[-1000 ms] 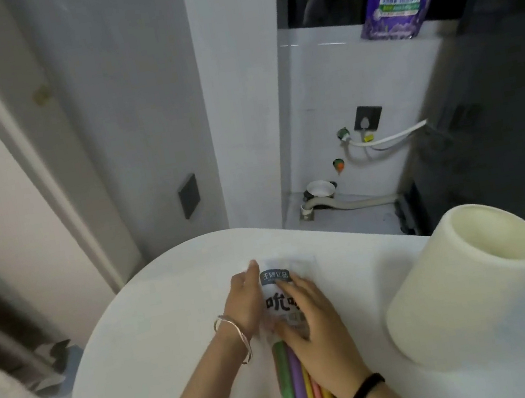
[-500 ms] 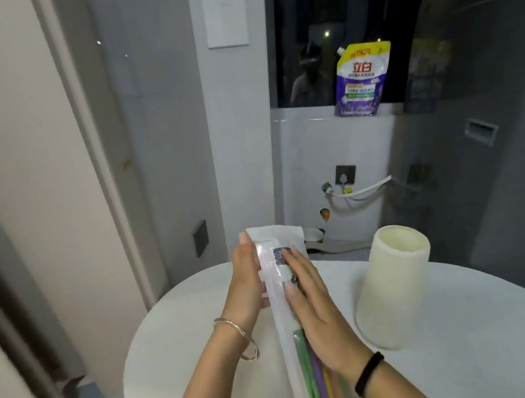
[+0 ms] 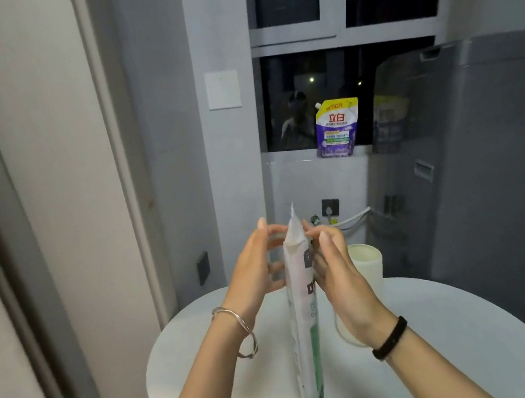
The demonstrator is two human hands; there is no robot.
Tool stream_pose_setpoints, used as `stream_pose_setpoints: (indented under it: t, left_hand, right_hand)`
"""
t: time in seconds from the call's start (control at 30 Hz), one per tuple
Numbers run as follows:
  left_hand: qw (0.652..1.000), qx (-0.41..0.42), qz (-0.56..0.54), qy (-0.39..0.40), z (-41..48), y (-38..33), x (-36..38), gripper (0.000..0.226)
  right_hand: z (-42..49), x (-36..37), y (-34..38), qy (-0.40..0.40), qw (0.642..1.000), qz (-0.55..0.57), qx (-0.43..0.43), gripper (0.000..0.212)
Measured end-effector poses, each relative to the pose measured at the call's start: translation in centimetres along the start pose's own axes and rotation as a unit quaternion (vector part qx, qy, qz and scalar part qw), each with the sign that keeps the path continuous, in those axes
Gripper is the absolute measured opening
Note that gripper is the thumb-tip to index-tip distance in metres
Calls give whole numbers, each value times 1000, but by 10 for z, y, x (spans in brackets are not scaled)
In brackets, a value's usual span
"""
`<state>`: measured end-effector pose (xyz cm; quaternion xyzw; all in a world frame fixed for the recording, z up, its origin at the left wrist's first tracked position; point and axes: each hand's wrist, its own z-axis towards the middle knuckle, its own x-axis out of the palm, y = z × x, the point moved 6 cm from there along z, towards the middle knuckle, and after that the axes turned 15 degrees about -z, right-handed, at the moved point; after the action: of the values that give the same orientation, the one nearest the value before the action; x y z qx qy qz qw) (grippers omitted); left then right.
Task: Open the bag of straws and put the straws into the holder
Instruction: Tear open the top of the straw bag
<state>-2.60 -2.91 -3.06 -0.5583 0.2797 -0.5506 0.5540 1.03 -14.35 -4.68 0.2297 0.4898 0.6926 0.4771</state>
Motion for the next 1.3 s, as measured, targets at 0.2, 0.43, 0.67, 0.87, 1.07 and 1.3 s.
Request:
stream_pose_setpoints:
  t: [0.2,0.43,0.67,0.87,1.07,1.3]
  left_hand:
    - [999,-38,16,27,-12,15,9,34]
    - [997,-67,21,37,-14,31,6,34]
    - [996,-67,39,43,-15,38,3,34]
    - [996,-23,65,54,-14,42,11,34]
    - [994,39,90,48,-16,38,22,29]
    - [988,77,131,25,-16,36,21,35]
  right_hand:
    - [-16,-7,6,45,997,-15,58,42]
    - [-30,-9,3,43,995,-43,76,46]
    - [-33,-11,-9,24,994,-38,100,34]
    - [-33,-14,-19,24,991,12,135,26]
    - [-33,-15,-18,29,990,8,141,27]
    - [-31,-15,-17,51,988,-16,147,30]
